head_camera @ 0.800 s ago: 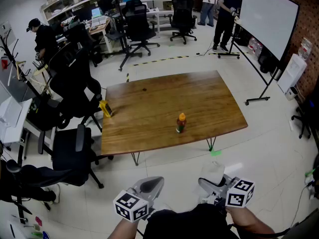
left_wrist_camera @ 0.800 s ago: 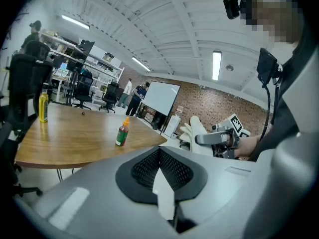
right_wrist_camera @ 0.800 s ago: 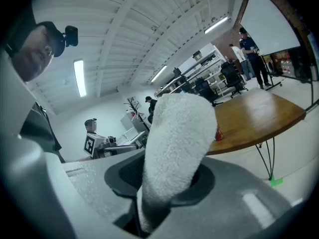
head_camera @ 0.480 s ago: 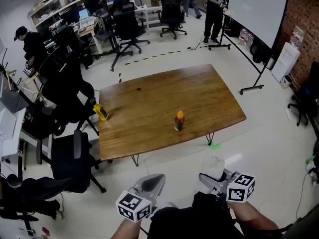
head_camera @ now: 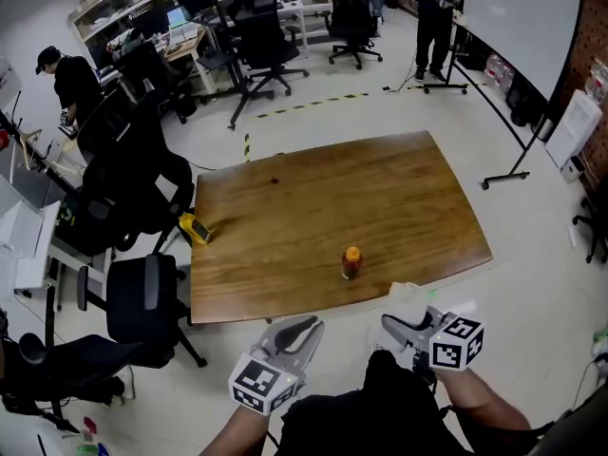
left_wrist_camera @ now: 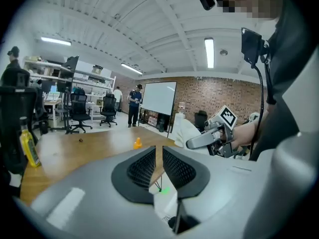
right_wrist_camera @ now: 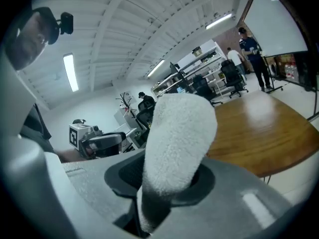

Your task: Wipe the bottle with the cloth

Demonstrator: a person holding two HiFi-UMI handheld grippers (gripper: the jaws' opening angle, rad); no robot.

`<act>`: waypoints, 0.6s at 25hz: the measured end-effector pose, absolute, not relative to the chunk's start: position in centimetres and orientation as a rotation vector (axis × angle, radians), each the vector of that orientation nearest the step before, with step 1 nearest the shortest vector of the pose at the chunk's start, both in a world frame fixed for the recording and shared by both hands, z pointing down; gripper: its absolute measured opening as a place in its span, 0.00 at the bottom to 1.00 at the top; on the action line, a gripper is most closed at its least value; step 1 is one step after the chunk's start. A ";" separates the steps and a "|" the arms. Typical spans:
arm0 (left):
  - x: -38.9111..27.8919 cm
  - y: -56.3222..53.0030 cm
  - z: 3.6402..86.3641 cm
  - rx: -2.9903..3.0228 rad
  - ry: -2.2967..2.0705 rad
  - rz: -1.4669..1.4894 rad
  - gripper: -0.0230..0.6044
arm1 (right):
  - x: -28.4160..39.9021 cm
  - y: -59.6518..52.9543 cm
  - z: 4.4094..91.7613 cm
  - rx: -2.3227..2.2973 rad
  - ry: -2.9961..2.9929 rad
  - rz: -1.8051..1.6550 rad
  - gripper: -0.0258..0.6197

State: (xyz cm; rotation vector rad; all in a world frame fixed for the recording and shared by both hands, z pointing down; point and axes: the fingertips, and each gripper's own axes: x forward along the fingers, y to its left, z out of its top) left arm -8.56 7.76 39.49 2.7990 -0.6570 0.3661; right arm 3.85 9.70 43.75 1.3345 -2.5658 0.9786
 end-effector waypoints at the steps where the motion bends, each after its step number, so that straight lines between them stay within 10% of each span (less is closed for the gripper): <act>1: -7.4 6.7 39.7 2.819 -0.681 0.385 0.15 | 4.5 8.4 44.5 1.284 -2.567 0.974 0.21; 15: 5.7 -4.6 46.0 2.836 -0.715 0.749 0.44 | 8.9 -0.8 49.8 0.720 -2.667 0.995 0.21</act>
